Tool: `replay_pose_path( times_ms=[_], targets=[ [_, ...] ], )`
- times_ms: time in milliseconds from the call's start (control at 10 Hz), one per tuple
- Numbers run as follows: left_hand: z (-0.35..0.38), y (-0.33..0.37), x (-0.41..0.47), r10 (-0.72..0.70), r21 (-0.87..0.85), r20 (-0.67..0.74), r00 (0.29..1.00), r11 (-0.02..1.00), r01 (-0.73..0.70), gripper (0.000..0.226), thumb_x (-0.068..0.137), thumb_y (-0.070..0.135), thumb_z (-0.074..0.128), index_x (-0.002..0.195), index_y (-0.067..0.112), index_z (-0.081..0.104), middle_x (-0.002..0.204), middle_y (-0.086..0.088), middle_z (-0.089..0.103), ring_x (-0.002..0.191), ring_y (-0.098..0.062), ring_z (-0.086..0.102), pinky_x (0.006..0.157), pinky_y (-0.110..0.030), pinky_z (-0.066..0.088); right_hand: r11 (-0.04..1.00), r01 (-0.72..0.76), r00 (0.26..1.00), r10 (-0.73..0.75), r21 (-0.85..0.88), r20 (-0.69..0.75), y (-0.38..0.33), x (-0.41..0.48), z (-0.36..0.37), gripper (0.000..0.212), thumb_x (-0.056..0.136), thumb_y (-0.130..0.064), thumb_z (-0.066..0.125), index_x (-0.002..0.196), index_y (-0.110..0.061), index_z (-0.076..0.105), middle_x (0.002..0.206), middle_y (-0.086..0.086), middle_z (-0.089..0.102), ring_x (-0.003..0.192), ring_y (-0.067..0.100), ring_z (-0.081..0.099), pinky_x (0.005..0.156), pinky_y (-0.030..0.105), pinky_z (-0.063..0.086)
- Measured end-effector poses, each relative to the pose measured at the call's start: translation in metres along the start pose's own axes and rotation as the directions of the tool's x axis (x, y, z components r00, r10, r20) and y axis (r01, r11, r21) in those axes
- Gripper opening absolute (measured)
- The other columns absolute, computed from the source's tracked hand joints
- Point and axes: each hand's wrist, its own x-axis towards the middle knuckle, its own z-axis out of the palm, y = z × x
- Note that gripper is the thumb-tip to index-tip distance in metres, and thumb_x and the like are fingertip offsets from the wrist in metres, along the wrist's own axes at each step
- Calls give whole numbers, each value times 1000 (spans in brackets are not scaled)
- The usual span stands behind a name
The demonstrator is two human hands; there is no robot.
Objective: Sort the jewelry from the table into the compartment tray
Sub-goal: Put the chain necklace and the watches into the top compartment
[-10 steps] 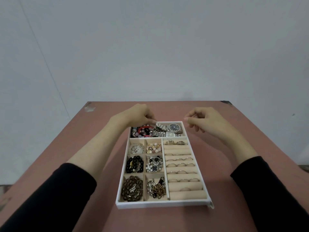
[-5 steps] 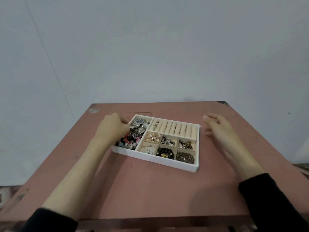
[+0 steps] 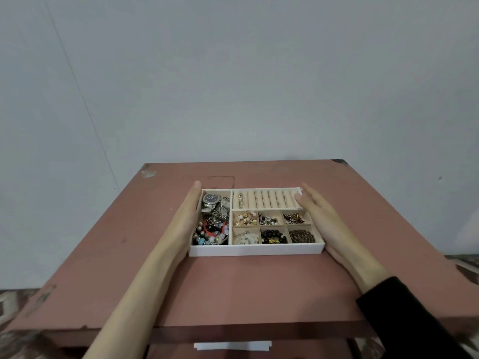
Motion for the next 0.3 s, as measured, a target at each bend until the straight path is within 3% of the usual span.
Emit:
replay_pose_path(
  times_ms=[200,300],
  targets=[
    [-3,-6,2,-33,-72,9,999,997,33,62,85,67,38,136,32,42,138,6,48,124,-17,49,94,-35,46,999,33,999,-34,-39,-15,0,0,1,49,96,-39,44,142,-27,36,149,-7,35,137,8,30,104,26,27],
    [-4,-5,2,12,-107,-5,1000,994,-13,57,90,60,37,137,29,40,140,4,46,127,-17,47,98,-36,44,997,36,999,-36,-62,-1,-1,0,-1,46,96,-36,45,140,-25,39,146,-6,40,133,9,36,104,26,29]
  ],
)
